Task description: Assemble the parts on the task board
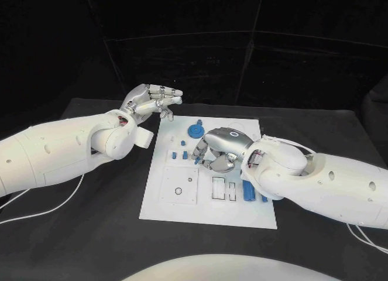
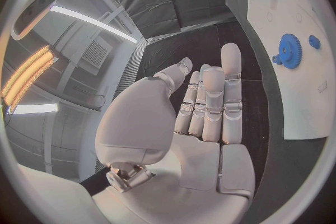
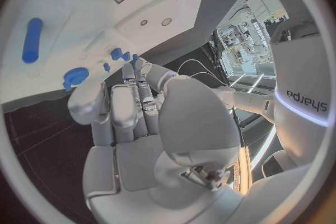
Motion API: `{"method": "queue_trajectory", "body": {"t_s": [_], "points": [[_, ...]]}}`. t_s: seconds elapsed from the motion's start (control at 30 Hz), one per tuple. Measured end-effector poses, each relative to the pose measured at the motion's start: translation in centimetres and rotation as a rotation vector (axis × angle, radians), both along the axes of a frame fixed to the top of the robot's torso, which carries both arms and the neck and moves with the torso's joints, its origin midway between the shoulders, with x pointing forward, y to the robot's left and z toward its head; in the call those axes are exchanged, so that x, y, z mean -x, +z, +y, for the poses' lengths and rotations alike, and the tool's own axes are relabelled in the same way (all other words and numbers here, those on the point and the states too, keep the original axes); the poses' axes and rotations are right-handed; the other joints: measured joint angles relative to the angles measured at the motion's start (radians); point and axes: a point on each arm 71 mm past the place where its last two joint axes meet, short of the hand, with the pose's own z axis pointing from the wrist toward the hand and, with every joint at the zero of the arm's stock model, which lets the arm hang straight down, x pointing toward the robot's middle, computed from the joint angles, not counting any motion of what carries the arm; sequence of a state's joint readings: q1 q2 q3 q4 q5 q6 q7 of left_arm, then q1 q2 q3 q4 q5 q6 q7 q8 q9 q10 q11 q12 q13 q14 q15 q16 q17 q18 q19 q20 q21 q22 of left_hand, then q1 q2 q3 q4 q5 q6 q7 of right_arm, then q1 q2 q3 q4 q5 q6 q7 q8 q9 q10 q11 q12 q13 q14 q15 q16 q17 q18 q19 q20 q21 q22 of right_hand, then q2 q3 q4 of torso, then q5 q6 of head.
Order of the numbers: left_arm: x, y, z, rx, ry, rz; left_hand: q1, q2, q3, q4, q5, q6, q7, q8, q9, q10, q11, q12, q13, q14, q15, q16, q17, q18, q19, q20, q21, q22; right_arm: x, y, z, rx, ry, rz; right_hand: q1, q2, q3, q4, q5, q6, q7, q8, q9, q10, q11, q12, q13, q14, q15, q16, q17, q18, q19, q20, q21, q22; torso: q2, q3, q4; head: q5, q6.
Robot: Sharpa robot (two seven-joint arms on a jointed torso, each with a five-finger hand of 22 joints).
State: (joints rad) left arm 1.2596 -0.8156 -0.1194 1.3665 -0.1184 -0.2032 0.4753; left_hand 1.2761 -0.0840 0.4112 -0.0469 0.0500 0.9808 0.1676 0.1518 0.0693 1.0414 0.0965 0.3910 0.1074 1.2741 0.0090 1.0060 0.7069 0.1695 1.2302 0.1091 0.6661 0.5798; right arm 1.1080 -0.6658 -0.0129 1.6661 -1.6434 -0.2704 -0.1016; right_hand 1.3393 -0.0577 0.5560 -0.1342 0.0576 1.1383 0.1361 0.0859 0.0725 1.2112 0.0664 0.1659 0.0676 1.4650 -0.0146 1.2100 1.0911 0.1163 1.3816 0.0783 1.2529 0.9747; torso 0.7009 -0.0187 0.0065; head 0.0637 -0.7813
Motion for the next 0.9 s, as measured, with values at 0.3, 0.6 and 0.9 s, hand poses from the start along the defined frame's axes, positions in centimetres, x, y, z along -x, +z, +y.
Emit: {"method": "queue_trajectory", "body": {"t_s": [0.3,0.6,0.9], "points": [[0.0,0.0,-0.1,0.001,-0.002,0.0,0.0,0.0,-0.003,-0.003,0.0,0.0,0.0,0.0,0.0,0.0,0.0,0.0,0.0,-0.004,0.004,0.0,-0.002,0.0,0.0,0.0,0.0,0.0,0.5,-2.1,1.2,0.051,0.029,0.041,-0.005,-0.005,0.003,0.002,0.0,0.0,0.0,-0.001,-0.001,0.0,0.0,-0.001,0.0,0.0,0.0,0.004,0.0,0.0,0.0,0.0,0.0,0.001,-0.002,0.0012,-0.0025,0.018,-0.013],[0.0,0.0,-0.2,0.001,-0.004,0.0,0.0,0.0,-0.003,-0.003,0.0,0.0,0.0,0.0,0.0,-0.004,0.004,0.0,0.0,-0.004,0.004,0.0,-0.003,0.0,0.0,0.0,0.0,-0.001,0.8,-2.8,2.1,0.078,0.05,0.048,-0.005,-0.005,0.003,0.002,0.0,-0.001,-0.001,-0.002,-0.002,0.0,0.0,-0.001,0.0,0.0,0.0,0.004,0.0,0.0,0.0,0.0,0.0,0.001,-0.003,0.0014,-0.0024,0.023,-0.011],[0.0,0.0,-0.2,0.001,-0.003,0.0,0.0,0.0,-0.003,-0.003,0.0,0.0,0.0,-0.001,0.0,-0.004,0.004,0.0,0.0,-0.004,0.004,0.0,-0.003,0.0,0.0,0.0,0.0,-0.001,0.8,-3.4,2.5,0.09,0.056,0.045,-0.005,-0.005,0.006,-0.001,0.0,-0.001,-0.001,-0.003,-0.002,0.0,0.0,-0.001,0.0,0.0,0.0,0.004,0.0,0.0,0.0,0.0,0.0,0.001,-0.002,0.0022,-0.0022,0.027,-0.016]]}}
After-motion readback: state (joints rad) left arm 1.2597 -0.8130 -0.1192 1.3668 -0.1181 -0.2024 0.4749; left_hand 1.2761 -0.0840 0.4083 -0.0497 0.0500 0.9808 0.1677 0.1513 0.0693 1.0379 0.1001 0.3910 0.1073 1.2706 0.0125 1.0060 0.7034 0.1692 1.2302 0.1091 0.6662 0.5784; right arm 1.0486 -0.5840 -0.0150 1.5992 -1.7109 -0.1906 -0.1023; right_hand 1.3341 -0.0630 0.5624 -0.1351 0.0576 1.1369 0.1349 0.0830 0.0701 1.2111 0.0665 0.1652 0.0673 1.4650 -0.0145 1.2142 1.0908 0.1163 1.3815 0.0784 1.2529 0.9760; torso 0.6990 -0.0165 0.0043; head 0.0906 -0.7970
